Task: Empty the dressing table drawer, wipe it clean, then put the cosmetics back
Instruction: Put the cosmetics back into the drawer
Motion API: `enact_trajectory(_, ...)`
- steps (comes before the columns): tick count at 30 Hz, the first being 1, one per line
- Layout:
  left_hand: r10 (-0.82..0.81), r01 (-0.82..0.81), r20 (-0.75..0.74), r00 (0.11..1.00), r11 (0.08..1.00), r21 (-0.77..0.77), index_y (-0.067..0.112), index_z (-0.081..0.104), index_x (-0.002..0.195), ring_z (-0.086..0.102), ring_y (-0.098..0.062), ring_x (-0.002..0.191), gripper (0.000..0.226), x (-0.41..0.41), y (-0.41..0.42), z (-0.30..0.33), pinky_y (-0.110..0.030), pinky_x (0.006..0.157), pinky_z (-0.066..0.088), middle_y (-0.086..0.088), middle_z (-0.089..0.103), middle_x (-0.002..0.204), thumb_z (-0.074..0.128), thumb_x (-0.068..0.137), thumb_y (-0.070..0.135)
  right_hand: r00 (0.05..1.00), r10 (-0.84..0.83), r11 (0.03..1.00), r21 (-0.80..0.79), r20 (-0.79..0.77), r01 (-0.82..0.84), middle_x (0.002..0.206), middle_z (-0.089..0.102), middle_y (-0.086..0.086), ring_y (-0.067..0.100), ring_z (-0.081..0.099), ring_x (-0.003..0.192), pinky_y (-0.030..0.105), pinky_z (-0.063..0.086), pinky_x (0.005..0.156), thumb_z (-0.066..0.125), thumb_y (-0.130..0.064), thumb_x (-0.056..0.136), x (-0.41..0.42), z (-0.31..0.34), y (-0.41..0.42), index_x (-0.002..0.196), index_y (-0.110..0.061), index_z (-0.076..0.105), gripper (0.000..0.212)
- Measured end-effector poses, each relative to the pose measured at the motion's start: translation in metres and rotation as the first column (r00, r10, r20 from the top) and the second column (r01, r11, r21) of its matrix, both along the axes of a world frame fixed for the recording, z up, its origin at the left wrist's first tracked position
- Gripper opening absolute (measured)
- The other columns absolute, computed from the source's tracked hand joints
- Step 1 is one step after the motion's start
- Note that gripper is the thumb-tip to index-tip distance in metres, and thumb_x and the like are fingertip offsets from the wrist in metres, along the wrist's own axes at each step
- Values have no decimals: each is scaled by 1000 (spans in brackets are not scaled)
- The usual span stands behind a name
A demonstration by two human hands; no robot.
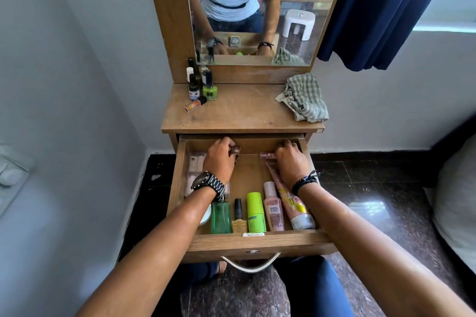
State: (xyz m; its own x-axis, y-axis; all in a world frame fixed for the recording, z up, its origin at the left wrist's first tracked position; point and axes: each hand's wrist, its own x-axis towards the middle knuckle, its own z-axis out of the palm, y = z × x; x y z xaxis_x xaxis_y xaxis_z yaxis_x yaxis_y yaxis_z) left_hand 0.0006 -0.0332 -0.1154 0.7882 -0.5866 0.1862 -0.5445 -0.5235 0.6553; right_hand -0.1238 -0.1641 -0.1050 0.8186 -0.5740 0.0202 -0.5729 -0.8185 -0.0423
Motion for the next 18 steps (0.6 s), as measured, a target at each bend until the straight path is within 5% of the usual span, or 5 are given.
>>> enact_trajectory(5, -8, 8, -1, 1000, 1000, 11, 9, 60, 97, 63, -26, 88, 22, 2, 0, -2, -40, 75, 54, -9, 64, 101, 65, 77, 1, 996, -36, 998, 53, 77, 32, 113, 56, 16, 32, 55, 105, 37, 49, 84, 62, -30, 85, 0, 1, -1, 100, -5, 61, 29)
enact_trajectory(13, -30, 30, 10, 1000, 999, -29, 6, 61, 94, 63, -26, 84, 23, -3, 8, 8, -40, 73, 54, -11, 64, 96, 67, 74, -4, 892, -268, 910, 399, 363, 112, 86, 70, 13, 30, 63, 84, 36, 51, 76, 67, -7, 75, -13, 12, 0, 77, -4, 68, 4)
enact_trajectory(18, -43, 42, -11, 999, 996, -80, 6, 63, 94, 55, -13, 71, 18, -3, 18, 30, -23, 65, 48, -8, 64, 86, 68, 77, 0, 861, -322, 800, 600, 393, 25, 83, 73, 5, 12, 63, 66, 16, 53, 67, 64, -3, 82, -12, 26, 13, 84, -12, 70, 11)
